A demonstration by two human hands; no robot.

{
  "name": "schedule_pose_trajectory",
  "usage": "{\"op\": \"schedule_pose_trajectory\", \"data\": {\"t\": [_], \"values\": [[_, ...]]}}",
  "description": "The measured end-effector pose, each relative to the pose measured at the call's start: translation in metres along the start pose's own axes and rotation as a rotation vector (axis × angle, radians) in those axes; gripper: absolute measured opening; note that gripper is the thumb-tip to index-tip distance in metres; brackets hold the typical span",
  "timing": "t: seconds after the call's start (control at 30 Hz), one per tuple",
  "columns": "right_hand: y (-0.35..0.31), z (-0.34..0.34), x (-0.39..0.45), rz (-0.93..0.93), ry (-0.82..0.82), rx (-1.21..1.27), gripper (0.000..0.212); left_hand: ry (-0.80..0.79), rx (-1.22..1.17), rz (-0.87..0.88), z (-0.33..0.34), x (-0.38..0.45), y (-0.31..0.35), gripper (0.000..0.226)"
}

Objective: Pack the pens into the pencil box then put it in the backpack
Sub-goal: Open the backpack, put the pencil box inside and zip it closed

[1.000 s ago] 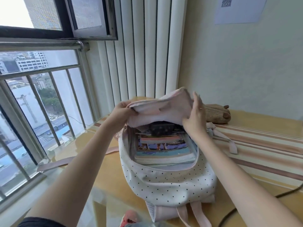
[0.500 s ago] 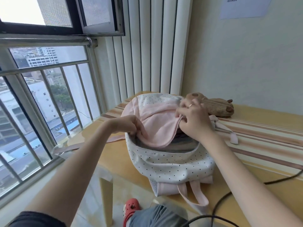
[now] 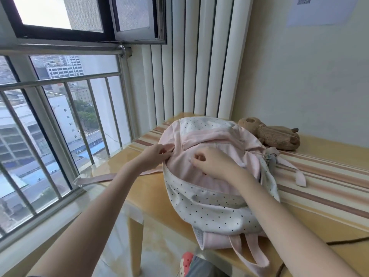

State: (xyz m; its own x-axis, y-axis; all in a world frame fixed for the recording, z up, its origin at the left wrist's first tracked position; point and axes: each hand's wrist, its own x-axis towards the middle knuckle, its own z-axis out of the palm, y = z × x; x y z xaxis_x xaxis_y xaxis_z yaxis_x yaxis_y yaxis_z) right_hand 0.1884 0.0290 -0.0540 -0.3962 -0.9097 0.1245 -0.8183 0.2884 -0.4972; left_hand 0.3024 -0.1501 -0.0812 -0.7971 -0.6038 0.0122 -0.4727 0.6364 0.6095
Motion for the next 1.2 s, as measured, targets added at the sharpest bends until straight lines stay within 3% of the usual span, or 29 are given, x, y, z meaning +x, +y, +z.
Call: {"op": "schedule_pose_trajectory", "data": {"t": [0.03, 0.17, 0.3, 0.37, 0.43, 0.5, 0.57, 0.8, 0.93, 1.03, 1.13, 1.2], "values": [[-0.01, 0.006, 0.01, -0.039, 0.048, -0.008, 0.013, 0.011, -0.047, -0.003, -0.001, -0.001, -0.002, 0.035], [-0.036, 0.029, 0.051, -0.124, 0.03, -0.058, 0.041, 0.1, -0.269, 0.102, -0.011, -0.013, -0.005, 0.034], [-0.037, 0.045, 0.067, -0.162, 0.119, -0.009, 0.017, -0.036, -0.395, 0.199, -0.029, -0.023, -0.001, 0.034], [-0.031, 0.048, 0.066, -0.156, 0.201, 0.102, 0.018, 0.072, -0.455, 0.228, -0.034, -0.019, -0.007, 0.02], [-0.03, 0.049, 0.062, -0.166, 0.27, 0.182, 0.023, 0.237, -0.257, 0.268, -0.032, -0.01, -0.015, 0.031], [-0.035, 0.047, 0.057, -0.19, 0.305, 0.242, 0.024, 0.235, 0.081, 0.372, -0.022, 0.001, -0.019, 0.044], [-0.044, 0.043, 0.047, -0.245, 0.299, 0.272, 0.034, 0.221, 0.253, 0.461, -0.009, 0.009, -0.014, 0.034], [-0.036, 0.023, -0.027, -0.31, 0.182, 0.337, 0.048, 0.426, 0.434, 0.485, -0.006, 0.019, -0.019, 0.02], [0.022, -0.006, -0.07, -0.084, 0.334, 0.654, 0.045, 0.428, 0.434, 0.407, 0.006, 0.015, -0.018, 0.016], [0.061, -0.011, -0.084, 0.081, 0.425, 0.684, 0.04, 0.389, 0.461, 0.343, 0.023, 0.011, -0.003, 0.02], [0.064, -0.001, -0.084, 0.125, 0.468, 0.643, 0.048, 0.399, 0.149, 0.337, 0.032, -0.007, 0.042, 0.019], [0.051, 0.001, -0.081, 0.081, 0.527, 0.635, 0.055, 0.267, -0.139, 0.397, 0.038, -0.021, 0.081, 0.009]]}}
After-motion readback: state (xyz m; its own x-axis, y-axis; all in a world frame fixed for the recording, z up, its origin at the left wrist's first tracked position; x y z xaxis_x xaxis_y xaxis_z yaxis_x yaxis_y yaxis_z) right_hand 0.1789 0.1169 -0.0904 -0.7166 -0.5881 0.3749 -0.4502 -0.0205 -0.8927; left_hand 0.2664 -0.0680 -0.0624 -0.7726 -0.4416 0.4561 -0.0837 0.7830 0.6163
